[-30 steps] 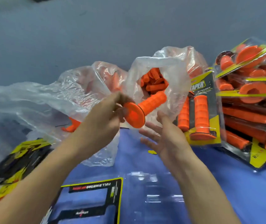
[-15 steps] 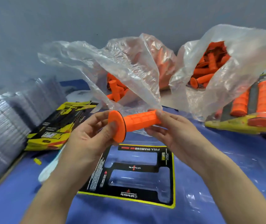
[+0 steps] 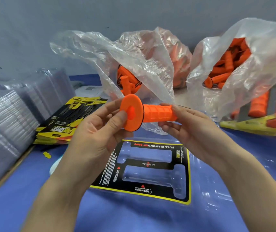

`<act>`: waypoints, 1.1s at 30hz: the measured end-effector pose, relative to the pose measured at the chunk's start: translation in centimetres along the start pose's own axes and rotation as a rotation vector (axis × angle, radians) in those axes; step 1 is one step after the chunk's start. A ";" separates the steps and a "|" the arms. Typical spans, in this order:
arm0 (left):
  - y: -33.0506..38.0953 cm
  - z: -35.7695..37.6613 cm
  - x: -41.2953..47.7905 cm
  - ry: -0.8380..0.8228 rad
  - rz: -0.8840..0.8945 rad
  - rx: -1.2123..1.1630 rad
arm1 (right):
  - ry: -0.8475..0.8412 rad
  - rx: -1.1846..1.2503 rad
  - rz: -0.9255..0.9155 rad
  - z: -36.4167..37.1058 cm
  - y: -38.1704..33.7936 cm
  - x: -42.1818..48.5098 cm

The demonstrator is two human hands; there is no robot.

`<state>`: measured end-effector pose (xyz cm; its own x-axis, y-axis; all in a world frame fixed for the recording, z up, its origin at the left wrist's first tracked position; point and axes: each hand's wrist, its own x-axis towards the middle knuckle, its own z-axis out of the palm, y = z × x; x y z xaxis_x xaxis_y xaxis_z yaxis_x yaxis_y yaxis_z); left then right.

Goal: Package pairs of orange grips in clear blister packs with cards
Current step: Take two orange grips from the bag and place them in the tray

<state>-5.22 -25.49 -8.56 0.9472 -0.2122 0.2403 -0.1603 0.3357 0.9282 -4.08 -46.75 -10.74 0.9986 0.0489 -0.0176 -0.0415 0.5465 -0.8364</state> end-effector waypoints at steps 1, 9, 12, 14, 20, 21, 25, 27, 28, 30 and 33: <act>0.4 0.0 -0.2 -0.013 0.023 -0.023 | -0.011 0.043 -0.003 0.2 -0.2 -0.3; 0.9 2.7 -2.4 -0.093 0.483 0.440 | -0.211 0.358 0.161 5.5 2.2 -3.1; 0.6 3.0 -2.5 -0.027 0.556 0.527 | -0.291 0.145 0.151 6.0 2.9 -3.6; 0.5 2.3 -2.5 -0.006 0.534 0.631 | -0.197 -0.101 0.041 5.0 2.2 -3.2; -1.0 1.4 -2.7 -0.236 0.296 1.230 | 0.240 -0.908 -0.402 -0.8 0.0 -1.6; -1.3 1.7 -2.7 -0.303 0.250 1.271 | 0.247 -1.099 -0.446 -1.5 0.3 -1.3; -2.7 1.3 -2.8 -0.562 0.190 1.344 | 0.128 -1.657 -0.391 -2.8 2.1 -0.9; -3.5 0.7 -2.9 -0.600 0.211 1.330 | 0.088 -1.802 -0.310 -3.1 2.9 -0.9; -3.9 0.4 -3.0 -0.607 0.223 1.327 | 0.073 -1.841 -0.270 -3.3 3.1 -0.9; -4.5 0.2 -2.9 -0.613 0.241 1.332 | 0.042 -1.882 -0.200 -3.5 3.4 -0.8; -5.1 0.1 -2.7 -0.626 0.252 1.363 | 0.015 -1.890 -0.160 -3.5 3.6 -0.7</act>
<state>-6.97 -26.70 -13.89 0.6464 -0.7414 0.1803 -0.7531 -0.5818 0.3072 -4.77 -47.78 -15.68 0.9897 0.0854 0.1151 0.1122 -0.9614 -0.2512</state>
